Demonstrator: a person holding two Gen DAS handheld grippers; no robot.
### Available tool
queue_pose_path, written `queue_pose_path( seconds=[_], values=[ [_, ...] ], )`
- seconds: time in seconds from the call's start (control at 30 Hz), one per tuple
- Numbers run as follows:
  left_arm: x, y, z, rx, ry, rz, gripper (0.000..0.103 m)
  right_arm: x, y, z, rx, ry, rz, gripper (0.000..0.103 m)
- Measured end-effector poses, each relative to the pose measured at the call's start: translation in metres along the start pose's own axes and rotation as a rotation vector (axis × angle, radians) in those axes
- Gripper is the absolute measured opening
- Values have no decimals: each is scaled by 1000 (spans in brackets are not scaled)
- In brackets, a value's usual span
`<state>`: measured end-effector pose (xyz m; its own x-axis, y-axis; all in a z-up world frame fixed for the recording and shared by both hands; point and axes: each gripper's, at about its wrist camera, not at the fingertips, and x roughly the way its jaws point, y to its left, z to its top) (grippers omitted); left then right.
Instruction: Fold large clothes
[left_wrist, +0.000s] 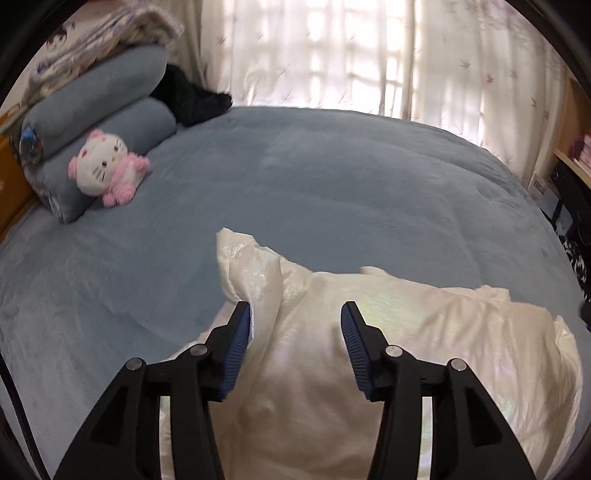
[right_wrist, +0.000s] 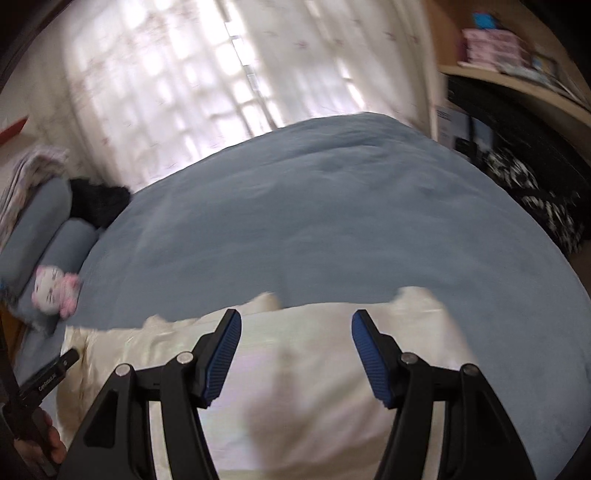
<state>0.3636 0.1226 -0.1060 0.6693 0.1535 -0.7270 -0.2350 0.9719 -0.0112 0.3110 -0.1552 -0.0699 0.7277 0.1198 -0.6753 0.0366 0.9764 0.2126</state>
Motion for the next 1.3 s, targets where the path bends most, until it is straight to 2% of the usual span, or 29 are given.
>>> queue_pose_path(
  seconds=[0.1,0.23,0.33,0.37,0.4,0.47,0.63,0.8,0.87,0.97,1.07,1.1,1.17,1.3],
  values=[
    [-7,-18,-6,47,-64,81,48,14,27,-11,-43,12,7,62],
    [-16,-18,0,80,-167,202,48,25,43,-25,-74,36,28,62],
    [-30,-8,10,100,-271,270,51,25,47,-33,-84,46,50,62],
    [-35,-4,12,102,-289,269,57,25,46,-34,-85,48,59,62],
    [-40,-1,15,104,-296,244,61,25,46,-35,-83,48,67,62],
    [-45,0,16,106,-290,199,62,23,43,-35,-68,44,79,62],
    [-45,-24,-2,124,-224,23,62,23,46,-36,-61,33,98,62],
    [-20,-63,-29,124,-136,-124,62,36,46,-39,-65,39,78,62],
    [-2,-74,-37,124,-90,-156,62,43,42,-43,-73,35,48,62],
    [24,-86,-47,152,-39,-130,62,55,31,-47,-44,52,32,63],
    [46,-89,-51,145,-1,-125,71,66,23,-51,-30,56,22,62],
    [52,-89,-51,145,4,-115,76,69,24,-52,-46,56,13,63],
    [60,-88,-52,139,7,-99,81,77,28,-54,-69,62,0,63],
    [74,-86,-54,125,2,-92,83,86,29,-60,-74,52,-9,65]
  ],
)
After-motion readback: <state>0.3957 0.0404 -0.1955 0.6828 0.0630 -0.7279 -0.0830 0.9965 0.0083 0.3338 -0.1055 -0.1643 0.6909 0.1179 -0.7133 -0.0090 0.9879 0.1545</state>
